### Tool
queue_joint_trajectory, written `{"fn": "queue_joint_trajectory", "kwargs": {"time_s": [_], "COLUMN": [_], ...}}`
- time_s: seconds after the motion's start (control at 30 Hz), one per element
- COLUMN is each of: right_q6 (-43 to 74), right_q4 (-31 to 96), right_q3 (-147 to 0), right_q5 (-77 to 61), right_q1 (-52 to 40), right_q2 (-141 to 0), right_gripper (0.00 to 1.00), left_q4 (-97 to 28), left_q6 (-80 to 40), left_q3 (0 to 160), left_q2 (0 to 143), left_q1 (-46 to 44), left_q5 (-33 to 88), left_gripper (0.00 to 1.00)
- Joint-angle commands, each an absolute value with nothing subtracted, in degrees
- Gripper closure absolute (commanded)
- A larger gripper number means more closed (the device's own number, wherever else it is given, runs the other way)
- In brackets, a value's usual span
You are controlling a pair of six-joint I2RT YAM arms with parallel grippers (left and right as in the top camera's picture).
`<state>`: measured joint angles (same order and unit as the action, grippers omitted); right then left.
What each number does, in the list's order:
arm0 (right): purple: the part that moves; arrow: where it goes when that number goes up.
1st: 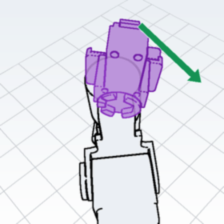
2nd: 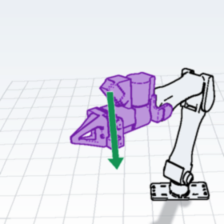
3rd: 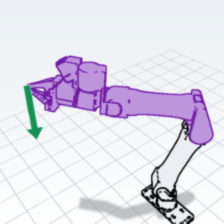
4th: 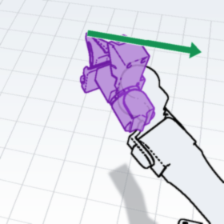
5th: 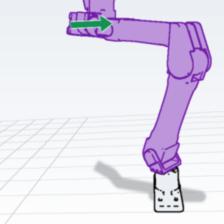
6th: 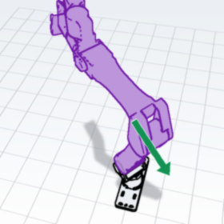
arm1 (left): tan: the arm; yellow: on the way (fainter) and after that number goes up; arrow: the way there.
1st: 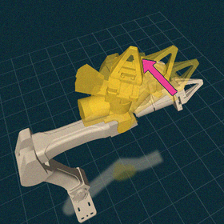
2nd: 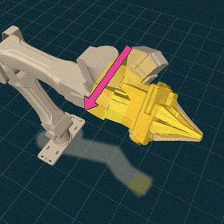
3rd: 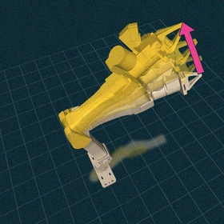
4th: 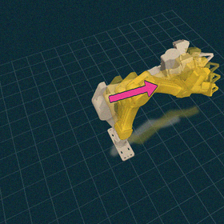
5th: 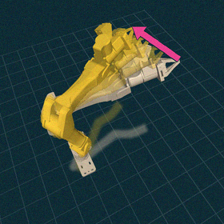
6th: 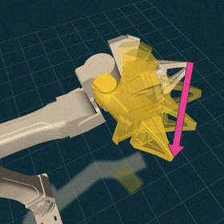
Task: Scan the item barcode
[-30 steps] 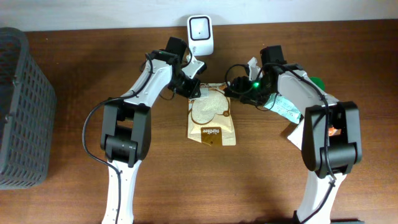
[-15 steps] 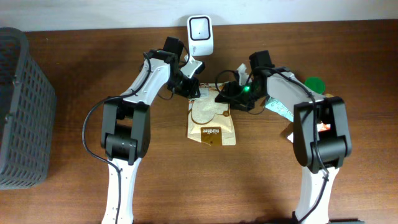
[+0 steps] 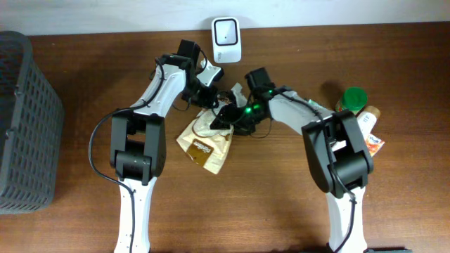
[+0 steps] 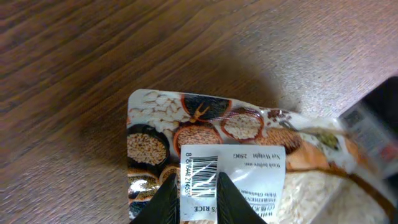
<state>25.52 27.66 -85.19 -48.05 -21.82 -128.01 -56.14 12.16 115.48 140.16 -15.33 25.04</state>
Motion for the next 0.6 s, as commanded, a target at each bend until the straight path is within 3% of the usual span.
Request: {"fn": "queue_joint_trajectory", "kwargs": {"time_s": [0.0,0.17,0.4,0.57], "right_q6": [28.03,29.23,41.04,37.56], "right_q4": [23.68,19.81,8.80,14.20], "right_q3": [-84.62,-84.71,-84.71,-84.68], "right_q5": [-45.84,-46.70,-42.44,-43.07], "right_q1": [-22.35,-18.94,-18.83,-18.90], "right_q2": [-130.50,-125.58,-124.77,-124.84], "right_gripper": [0.58,0.60,0.56,0.54], "left_q4": [-57.58,-59.02,-65.91,-66.63], "left_q6": [11.18,10.59,10.11,9.69], "left_q3": [113.49,113.49,113.27,113.23], "left_q2": [144.99,145.40,145.43,146.69], "left_q1": [-17.02,-17.04,-17.69,-18.48], "left_q5": [24.18,24.23,26.22,26.17], "left_gripper": [0.82,0.82,0.82,0.82]}}
